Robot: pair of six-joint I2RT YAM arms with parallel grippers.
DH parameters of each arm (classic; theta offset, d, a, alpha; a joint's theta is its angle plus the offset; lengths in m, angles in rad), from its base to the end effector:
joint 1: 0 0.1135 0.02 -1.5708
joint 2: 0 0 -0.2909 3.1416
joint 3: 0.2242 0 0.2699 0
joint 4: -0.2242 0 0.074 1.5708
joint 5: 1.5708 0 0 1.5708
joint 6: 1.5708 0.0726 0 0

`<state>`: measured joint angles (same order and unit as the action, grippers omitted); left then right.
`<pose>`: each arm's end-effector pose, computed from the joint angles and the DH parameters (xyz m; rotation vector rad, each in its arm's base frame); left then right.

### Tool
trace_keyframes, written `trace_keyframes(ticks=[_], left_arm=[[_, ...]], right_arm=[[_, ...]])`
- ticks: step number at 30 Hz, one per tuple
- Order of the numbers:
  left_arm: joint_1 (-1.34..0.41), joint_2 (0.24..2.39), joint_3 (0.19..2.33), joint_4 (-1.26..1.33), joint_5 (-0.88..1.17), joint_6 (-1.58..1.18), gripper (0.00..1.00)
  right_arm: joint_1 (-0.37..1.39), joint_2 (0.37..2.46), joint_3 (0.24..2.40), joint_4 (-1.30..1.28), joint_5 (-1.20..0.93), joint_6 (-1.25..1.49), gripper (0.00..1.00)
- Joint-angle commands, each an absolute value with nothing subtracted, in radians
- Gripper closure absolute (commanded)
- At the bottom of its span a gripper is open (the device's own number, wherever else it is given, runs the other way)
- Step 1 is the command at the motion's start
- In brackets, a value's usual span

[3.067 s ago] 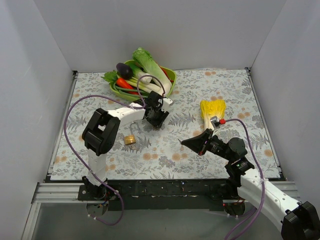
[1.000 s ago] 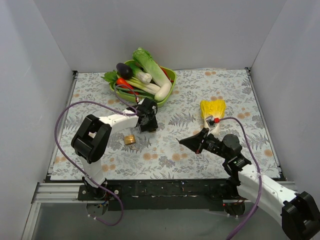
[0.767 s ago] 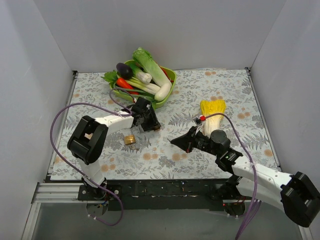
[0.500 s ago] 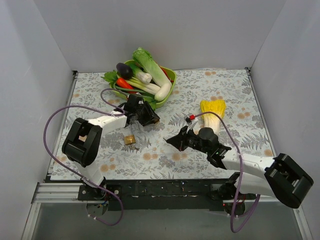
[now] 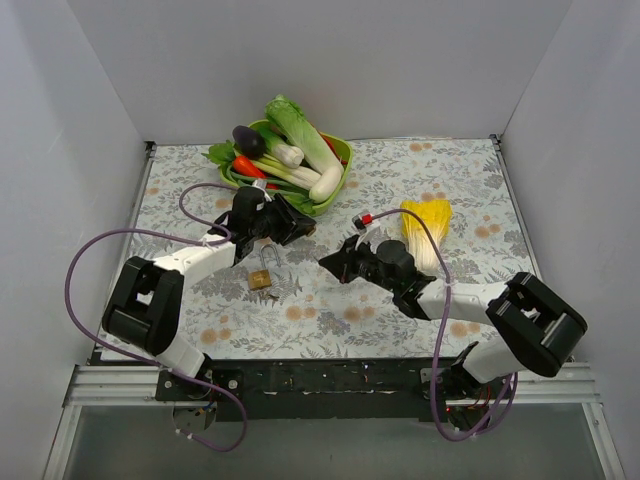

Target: Unlock with the key

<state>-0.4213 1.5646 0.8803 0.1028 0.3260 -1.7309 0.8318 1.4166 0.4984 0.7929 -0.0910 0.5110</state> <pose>0.3367 -0.1763 0.2061 -1.3855 2.1792 -1.4219 0.2160 0.2468 0.2100 -0.3618 1.7800 1.0605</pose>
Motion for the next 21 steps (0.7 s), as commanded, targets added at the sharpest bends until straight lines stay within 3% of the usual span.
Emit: trace_keyframes(ticks=[1,21], left_arm=[[-0.413,1.503,0.853,0.178,0.396,-1.79,0.97],[-0.41,1.49,0.824,0.213,0.425,-1.805,0.98]], right_arm=[[0.842,1.453,0.555,0.902,-0.04,0.476,0.99],[0.844,1.497,0.609,0.917,0.127,0.42,0.99]])
